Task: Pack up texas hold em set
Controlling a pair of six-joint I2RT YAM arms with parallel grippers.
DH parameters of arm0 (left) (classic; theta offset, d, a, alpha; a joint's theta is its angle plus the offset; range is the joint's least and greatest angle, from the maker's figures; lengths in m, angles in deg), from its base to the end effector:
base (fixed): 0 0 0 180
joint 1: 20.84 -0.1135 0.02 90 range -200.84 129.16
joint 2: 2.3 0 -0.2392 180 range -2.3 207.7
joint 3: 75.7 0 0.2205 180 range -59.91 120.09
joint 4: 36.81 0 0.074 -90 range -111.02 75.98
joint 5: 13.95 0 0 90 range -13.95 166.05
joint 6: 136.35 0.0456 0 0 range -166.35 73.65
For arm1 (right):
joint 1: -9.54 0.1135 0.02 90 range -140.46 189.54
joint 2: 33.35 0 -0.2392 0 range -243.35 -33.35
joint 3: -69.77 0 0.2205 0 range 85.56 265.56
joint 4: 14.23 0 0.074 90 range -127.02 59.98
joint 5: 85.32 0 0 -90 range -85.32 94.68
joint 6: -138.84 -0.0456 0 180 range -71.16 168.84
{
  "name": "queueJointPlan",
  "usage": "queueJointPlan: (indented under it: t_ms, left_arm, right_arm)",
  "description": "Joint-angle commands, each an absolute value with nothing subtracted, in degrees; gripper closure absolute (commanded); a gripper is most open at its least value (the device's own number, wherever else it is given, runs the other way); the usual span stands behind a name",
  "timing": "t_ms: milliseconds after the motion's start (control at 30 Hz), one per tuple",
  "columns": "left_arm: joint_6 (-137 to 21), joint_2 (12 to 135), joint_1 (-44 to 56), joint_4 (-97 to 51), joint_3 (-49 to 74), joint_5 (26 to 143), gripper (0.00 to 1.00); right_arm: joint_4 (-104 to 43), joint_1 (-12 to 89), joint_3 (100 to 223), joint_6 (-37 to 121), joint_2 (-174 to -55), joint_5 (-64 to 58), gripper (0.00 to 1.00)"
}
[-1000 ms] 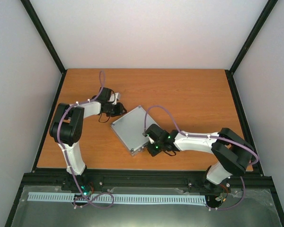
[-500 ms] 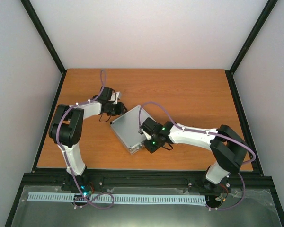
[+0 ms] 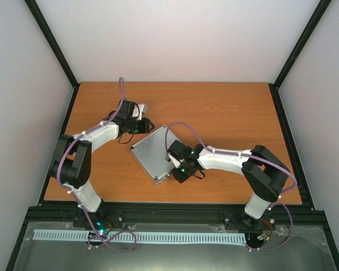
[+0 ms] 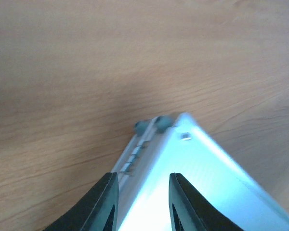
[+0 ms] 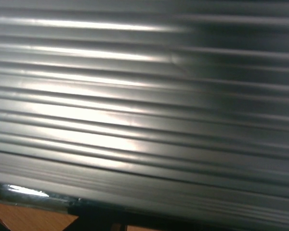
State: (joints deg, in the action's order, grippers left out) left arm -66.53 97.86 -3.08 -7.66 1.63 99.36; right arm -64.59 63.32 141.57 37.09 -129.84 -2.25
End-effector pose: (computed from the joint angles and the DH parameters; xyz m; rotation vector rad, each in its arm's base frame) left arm 0.3152 -0.1199 0.1721 0.1266 2.5380 -0.7783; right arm 0.1599 0.2276 0.1438 -1.0856 2.7601 0.3616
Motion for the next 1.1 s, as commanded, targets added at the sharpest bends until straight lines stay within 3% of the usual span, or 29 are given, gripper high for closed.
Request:
queueJointPlan:
  t_ms: [0, 233, 467, 733, 1067]
  left_arm:
    - [-66.28, 89.14, -2.56, -5.81, 2.25, 99.02, 0.69]
    - [-70.62, 82.28, -1.76, -8.26, -5.76, 105.96, 0.72]
    - [-73.75, 83.71, 1.40, -13.95, -13.36, 108.61, 0.93]
    - [-73.89, 87.65, 3.15, -15.86, -14.61, 107.85, 0.99]
    - [-73.33, 100.82, 3.58, -20.89, -17.48, 104.22, 0.99]
  right_arm:
    - [-60.33, 62.91, 142.77, 38.40, -130.57, -6.36, 0.97]
    - [-59.23, 62.72, 141.94, 38.16, -130.12, -6.53, 0.97]
    - [-59.09, 62.45, 142.36, 38.48, -130.30, -7.02, 0.97]
    - [-59.83, 62.15, 142.95, 38.86, -130.24, -7.44, 0.97]
    - [-64.32, 61.28, 147.56, 40.12, -130.25, -7.73, 0.97]
